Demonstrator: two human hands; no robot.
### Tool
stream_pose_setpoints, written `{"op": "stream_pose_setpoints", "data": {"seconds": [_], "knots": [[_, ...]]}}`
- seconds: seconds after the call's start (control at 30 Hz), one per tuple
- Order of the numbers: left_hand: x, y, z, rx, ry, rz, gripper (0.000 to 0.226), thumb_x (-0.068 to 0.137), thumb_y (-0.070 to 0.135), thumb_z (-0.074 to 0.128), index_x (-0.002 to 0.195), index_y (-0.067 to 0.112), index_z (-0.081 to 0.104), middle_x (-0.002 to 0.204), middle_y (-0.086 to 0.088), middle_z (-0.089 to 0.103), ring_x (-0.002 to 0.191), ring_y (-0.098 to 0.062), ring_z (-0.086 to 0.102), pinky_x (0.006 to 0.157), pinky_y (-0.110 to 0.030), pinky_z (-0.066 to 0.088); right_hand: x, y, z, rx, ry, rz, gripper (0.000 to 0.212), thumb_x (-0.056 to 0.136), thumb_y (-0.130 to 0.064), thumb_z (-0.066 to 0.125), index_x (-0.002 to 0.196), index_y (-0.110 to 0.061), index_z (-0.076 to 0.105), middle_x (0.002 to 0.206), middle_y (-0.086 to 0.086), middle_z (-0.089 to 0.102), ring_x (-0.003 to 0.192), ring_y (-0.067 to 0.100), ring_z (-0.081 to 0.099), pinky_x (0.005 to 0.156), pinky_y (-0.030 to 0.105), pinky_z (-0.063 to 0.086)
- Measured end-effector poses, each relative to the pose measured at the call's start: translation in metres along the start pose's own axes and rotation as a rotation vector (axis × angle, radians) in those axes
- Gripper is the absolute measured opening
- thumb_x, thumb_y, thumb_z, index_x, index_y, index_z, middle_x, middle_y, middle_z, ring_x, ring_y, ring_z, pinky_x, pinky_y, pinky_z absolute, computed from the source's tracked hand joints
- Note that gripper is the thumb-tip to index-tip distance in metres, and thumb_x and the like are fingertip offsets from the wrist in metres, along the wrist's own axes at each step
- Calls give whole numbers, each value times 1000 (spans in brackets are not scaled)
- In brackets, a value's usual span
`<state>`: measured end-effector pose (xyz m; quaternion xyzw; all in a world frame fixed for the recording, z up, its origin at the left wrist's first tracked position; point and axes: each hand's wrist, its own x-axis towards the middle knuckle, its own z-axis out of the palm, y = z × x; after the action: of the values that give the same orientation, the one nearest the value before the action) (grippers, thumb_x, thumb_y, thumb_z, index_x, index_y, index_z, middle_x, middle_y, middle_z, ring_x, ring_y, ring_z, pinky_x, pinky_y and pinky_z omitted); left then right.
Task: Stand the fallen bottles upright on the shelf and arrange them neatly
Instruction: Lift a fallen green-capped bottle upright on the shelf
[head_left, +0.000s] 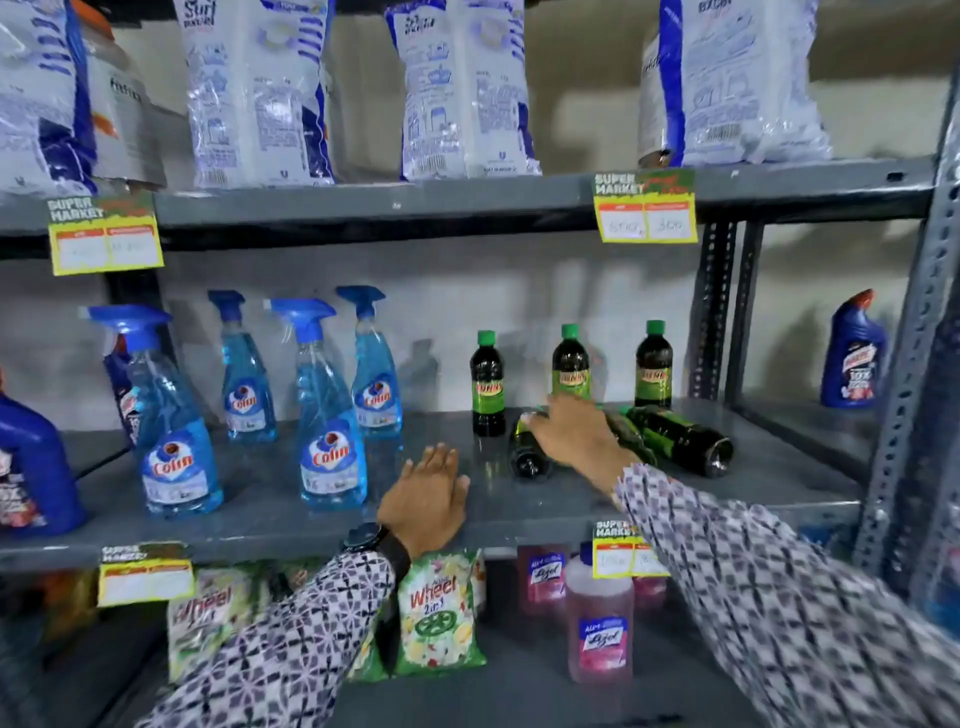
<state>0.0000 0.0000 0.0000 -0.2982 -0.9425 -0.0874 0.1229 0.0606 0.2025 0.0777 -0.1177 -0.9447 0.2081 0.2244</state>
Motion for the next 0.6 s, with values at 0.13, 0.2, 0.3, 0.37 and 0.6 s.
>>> {"op": "stream_pose_setpoints", "data": {"seconds": [0.13,0.2,0.3,0.37,0.6], "knots": [[5,-6,14,108,-20,-21,95,84,48,-13,154,2,32,163,-17,34,153,-30,30,122,-47,23,35,4,9,242,-232,334,67,94,-58,66,133,-4,62,136,16,63,111,36,68,71,41,61],[5,-7,18,129,-21,23,104,76,50,-17,153,2,34,162,-18,36,152,-31,32,122,-48,24,45,7,20,380,-318,457,75,87,-59,74,143,-12,56,148,11,57,117,35,62,67,41,60],[6,-9,16,117,-33,21,87,89,47,-4,154,2,34,164,-17,34,153,-30,30,124,-48,23,53,10,30,515,-370,543,46,84,-42,83,116,-17,62,130,8,64,106,28,63,83,44,60],[8,-10,19,94,-50,10,79,93,44,6,154,3,34,164,-17,34,153,-30,30,124,-48,23,54,13,32,583,-352,564,32,83,-35,85,100,-18,64,113,8,69,92,25,66,85,44,61],[7,-11,22,53,-42,-14,63,105,40,16,156,6,34,165,-13,33,155,-25,29,127,-45,20,44,11,17,714,-190,450,32,83,-28,86,91,-11,61,84,10,70,69,24,71,55,38,60]]}}
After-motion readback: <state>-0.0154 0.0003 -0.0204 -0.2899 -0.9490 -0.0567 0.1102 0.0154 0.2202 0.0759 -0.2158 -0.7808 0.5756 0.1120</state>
